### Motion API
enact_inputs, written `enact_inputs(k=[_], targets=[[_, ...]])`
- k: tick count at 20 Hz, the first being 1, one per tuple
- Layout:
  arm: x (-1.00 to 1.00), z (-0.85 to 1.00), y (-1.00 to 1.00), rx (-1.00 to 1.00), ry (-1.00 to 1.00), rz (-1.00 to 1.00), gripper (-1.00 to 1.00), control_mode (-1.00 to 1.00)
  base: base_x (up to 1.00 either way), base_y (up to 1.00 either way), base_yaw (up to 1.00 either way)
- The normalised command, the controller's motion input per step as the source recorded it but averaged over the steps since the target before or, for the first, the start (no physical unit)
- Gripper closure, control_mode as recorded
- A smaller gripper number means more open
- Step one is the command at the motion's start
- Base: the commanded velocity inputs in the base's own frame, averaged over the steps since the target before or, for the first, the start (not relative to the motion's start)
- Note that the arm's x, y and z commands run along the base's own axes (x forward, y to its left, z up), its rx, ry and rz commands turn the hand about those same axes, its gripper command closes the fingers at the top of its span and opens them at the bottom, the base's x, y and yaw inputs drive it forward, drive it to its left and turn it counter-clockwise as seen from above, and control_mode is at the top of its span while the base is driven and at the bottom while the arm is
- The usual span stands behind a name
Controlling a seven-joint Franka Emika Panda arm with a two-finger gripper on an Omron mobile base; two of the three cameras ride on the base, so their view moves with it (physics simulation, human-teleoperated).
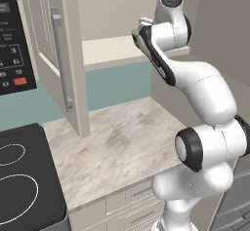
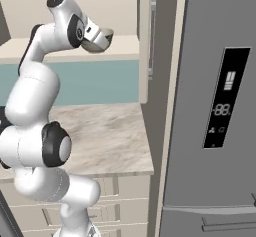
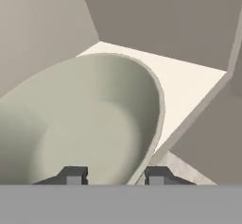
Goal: Take the smaller bowl and place it next to the appetizer plate on the dining counter , and place the larger bowl next to the plate with cooked food.
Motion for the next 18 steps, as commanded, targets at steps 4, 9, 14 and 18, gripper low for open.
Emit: enact_inputs(k=[4, 9, 14, 18], targets=[[-1.0, 0.03, 0.07, 0.0, -0.01, 0.22, 1.0, -1.0, 0.0, 0.0, 0.0], [-0.99, 0.01, 0.13, 0.0, 0.0, 0.34, 1.0, -1.0, 0.0, 0.0, 0.0], [-0.98, 0.0, 0.39, -0.05, 0.02, 0.21, 1.0, -1.0, 0.0, 0.0, 0.0], [-1.0, 0.0, 0.1, -0.06, 0.0, 0.01, 1.0, -1.0, 0.0, 0.0, 0.0]])
